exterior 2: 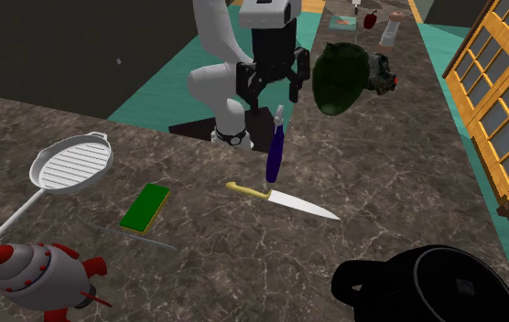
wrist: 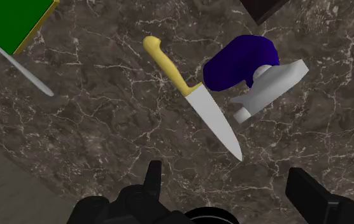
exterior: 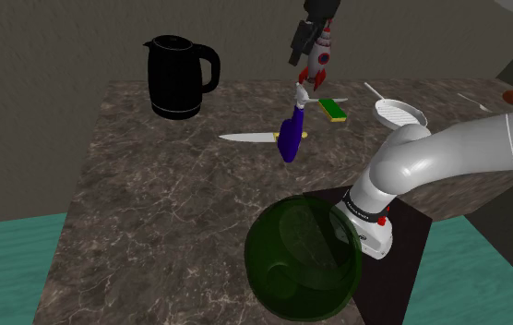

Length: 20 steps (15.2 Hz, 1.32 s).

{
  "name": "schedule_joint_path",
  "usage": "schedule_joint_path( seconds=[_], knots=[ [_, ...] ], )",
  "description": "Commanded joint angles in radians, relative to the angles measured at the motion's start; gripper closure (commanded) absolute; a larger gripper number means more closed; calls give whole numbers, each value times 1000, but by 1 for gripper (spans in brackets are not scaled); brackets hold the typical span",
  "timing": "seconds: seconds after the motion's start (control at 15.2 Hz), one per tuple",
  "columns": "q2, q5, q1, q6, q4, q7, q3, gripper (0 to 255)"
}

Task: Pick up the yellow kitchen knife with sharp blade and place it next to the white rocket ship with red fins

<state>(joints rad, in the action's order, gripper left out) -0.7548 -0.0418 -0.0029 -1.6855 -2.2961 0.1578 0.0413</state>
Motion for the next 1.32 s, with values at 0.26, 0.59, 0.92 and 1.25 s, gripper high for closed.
schedule_joint_path(
  seconds=[0.26, 0.59, 0.92, 1.25],
  knots=[
    [-15, 8, 52, -114, -140, 204, -78, 0],
    [12, 27, 114, -256, -278, 466, -185, 0],
    [97, 44, 177, -403, -373, 737, -300, 0],
    [229, 42, 250, -543, -420, 1003, -414, 0]
  ],
)
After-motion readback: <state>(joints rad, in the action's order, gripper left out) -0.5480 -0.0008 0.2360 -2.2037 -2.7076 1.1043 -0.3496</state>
